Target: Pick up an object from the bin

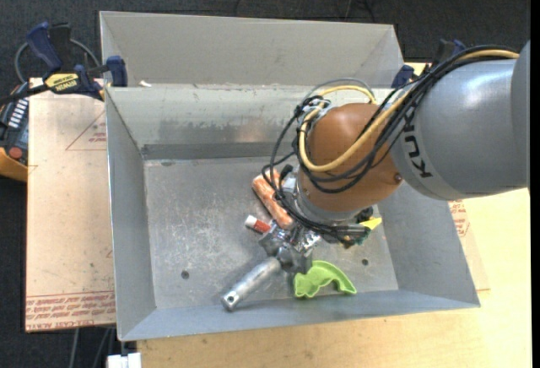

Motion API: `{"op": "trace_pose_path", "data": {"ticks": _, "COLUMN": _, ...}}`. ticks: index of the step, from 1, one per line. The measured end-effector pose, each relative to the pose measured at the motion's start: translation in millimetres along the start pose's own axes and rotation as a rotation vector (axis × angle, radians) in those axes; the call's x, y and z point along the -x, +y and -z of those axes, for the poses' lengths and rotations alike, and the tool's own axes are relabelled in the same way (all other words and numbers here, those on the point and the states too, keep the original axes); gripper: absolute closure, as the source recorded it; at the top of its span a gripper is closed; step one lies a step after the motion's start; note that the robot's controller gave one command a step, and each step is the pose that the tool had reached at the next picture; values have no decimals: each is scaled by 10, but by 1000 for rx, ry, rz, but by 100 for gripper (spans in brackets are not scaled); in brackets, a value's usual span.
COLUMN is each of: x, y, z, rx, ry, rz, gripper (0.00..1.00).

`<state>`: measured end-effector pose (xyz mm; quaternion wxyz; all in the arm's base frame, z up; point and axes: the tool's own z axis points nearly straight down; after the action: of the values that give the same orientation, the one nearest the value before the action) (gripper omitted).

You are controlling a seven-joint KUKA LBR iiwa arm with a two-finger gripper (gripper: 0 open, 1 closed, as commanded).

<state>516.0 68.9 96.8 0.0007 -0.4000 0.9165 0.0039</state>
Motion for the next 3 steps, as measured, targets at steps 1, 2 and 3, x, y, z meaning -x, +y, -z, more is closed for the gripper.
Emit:
{"op": "trace_pose_path", "data": {"ticks": 1, "x": 17, "y": -10, "z": 247, "rx": -5, "ry": -6, "rz": -1, "gripper": 100}}
{"op": "trace_pose_path", "data": {"ticks": 2, "x": 25, "y": -16, "z": 299, "rx": -7, "ry": -8, "rz": -2, "gripper": 100}}
{"op": "trace_pose_path", "data": {"ticks": 3, "x": 18, "y": -8, "z": 303, "rx": -4, "ry": -5, "rz": -2, "gripper": 100}}
